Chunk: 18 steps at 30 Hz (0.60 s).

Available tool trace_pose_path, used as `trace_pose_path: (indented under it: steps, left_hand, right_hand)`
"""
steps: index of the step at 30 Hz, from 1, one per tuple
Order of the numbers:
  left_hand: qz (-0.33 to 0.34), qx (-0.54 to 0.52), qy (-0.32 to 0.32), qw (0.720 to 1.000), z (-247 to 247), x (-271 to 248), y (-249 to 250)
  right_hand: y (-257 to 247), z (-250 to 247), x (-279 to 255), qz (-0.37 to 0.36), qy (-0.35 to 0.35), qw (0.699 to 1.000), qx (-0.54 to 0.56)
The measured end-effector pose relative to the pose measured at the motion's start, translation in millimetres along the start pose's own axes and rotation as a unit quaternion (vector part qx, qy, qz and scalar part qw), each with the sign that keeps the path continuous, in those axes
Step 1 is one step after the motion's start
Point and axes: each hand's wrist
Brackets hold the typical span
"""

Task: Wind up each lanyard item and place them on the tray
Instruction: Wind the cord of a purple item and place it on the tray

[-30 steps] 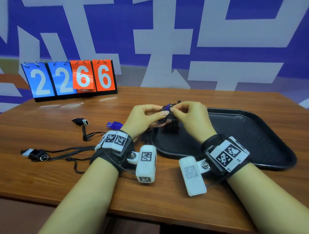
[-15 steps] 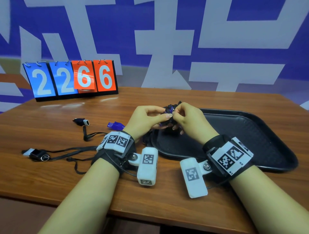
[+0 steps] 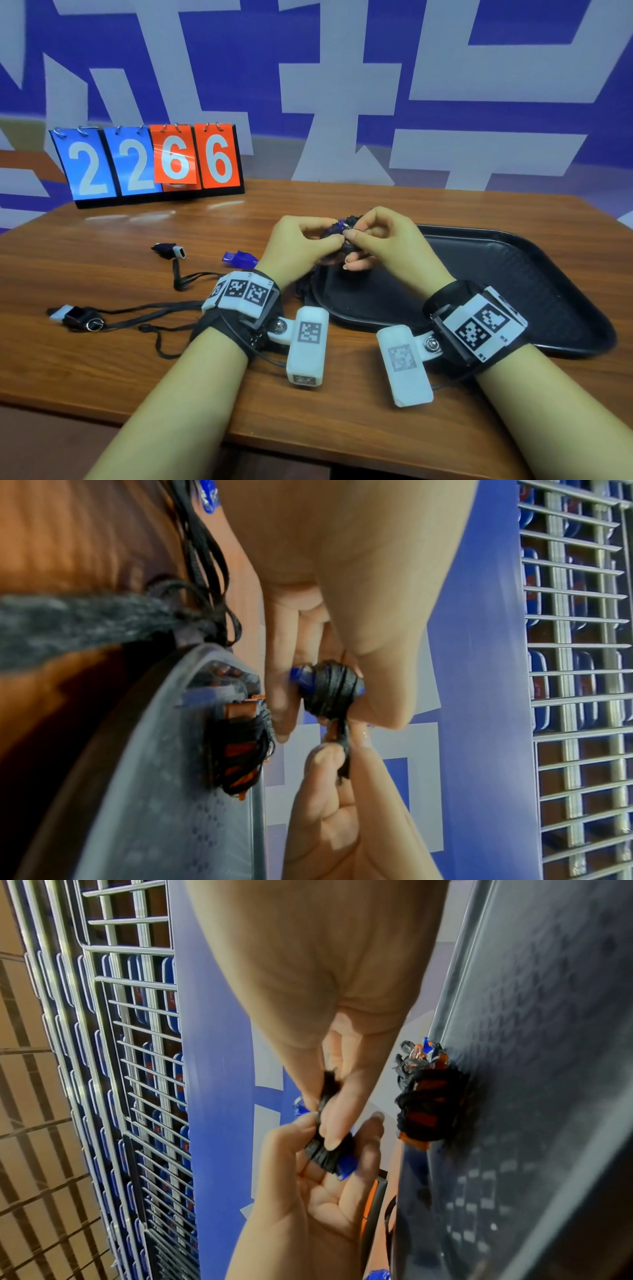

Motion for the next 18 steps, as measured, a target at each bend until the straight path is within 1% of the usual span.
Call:
trace_pose_path:
  steps: [3,5,10,16,18]
  left_hand:
    - [0.007,0.011,-0.007,1.0,-1.0,0.5,0.1]
    - [0.025,0.043,0.002,0.999,-1.9,1.2,-0.2]
    - [0.049,0.078,-0.006,0.996,-2.5,0.4,1.3]
    - [0.068,0.087,0.003,0.994,-2.8,0.3,1.6]
    - [0.069,0.096,0.001,0.993,-2.4,0.6,0.8]
  right_hand:
    - [-2.0,-2.2,-0.2,0.002,0.008,1.0,0.0]
    - [-2.3,-4.3,0.7,0.004,0.026,0.999,-0.018]
    - [-0.4,-3.3,0.3,0.001,0.067,0.99,-0.124]
    - [-5.3,1.6,-2.2,0.007,0.052,0.989,-0.135]
    - [-4.5,2.7,-2.2,0.018,0.071,0.989,-0.125]
Point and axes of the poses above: each hand's wrist, its own x-axis towards the middle knuckle, its own z-axis out of the palm, y = z × x, and after that the axes turned 3 degrees about -x, right-handed
